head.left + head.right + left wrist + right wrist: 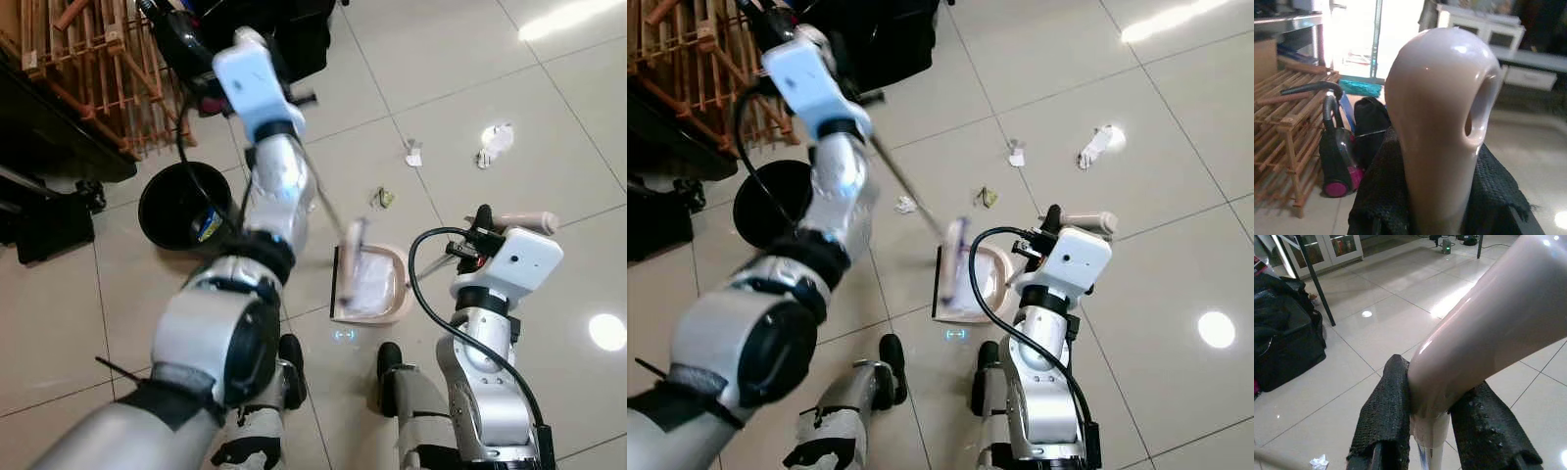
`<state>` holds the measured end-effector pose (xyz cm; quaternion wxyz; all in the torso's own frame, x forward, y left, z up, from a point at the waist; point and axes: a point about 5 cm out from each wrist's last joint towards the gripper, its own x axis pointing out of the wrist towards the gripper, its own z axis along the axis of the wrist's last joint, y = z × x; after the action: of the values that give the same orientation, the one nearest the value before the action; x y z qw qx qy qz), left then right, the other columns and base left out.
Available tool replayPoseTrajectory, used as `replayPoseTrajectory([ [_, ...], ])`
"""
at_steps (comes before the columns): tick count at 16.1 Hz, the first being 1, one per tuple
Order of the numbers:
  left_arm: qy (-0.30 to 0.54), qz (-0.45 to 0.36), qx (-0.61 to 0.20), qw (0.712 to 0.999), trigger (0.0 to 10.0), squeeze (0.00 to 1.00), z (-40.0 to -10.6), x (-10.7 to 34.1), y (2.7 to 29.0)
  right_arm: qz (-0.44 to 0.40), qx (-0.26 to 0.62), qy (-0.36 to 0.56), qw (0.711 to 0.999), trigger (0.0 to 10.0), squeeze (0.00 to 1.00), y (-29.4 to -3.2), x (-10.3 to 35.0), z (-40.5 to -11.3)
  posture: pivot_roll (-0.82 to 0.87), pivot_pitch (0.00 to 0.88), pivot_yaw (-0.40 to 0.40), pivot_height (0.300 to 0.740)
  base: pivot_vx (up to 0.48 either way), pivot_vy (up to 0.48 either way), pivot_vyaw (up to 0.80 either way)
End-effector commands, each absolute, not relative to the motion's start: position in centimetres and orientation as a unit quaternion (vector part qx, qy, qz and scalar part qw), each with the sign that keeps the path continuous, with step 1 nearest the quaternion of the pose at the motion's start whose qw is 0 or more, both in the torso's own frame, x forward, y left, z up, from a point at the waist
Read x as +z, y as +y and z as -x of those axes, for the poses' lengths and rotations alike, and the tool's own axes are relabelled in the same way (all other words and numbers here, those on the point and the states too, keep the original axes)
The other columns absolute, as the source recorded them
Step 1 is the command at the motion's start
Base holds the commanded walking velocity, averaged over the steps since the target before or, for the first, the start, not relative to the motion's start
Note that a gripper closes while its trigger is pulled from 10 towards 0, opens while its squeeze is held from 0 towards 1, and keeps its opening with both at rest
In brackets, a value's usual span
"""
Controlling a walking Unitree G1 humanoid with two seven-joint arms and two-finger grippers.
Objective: Sweep floor
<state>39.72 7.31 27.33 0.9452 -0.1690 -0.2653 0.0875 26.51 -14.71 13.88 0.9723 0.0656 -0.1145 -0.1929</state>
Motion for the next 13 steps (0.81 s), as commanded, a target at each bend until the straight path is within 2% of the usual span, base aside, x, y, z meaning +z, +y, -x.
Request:
replayPoseTrajectory([
  [1, -0.283, 0.201, 0.090, 0.933, 10.0, 0.00, -39.7, 28.6, 7.6, -0.086, -0.226, -0.003, 0.970, 10.0, 0.00, -14.4, 9.7, -25.8, -0.04, 0.409, 0.113, 0.740, 0.000, 0.000, 0.00],
  [6, -0.343, 0.227, 0.027, 0.911, 10.0, 0.00, -39.8, 32.5, 9.0, -0.082, -0.224, -0.022, 0.971, 10.0, 0.00, -16.4, 10.3, -27.6, -0.01, 0.333, 0.099, 0.740, 0.000, 0.000, 0.00],
  [8, -0.357, 0.154, -0.034, 0.921, 10.0, 0.00, -39.9, 33.5, 9.0, -0.077, -0.233, -0.034, 0.969, 10.0, 0.00, -17.7, 10.7, -28.1, 0.00, 0.296, 0.097, 0.740, 0.000, 0.000, 0.00],
  [10, -0.376, 0.108, -0.094, 0.916, 10.0, 0.00, -39.5, 33.4, 9.1, -0.074, -0.252, -0.044, 0.964, 10.0, 0.00, -19.0, 10.9, -28.2, 0.00, 0.257, 0.096, 0.740, 0.000, 0.000, 0.00],
  [13, -0.375, 0.091, -0.128, 0.914, 10.0, 0.00, -39.1, 32.6, 9.8, -0.075, -0.262, -0.053, 0.961, 10.0, 0.00, -20.2, 11.2, -28.1, -0.01, 0.214, 0.098, 0.740, 0.000, 0.000, 0.00],
])
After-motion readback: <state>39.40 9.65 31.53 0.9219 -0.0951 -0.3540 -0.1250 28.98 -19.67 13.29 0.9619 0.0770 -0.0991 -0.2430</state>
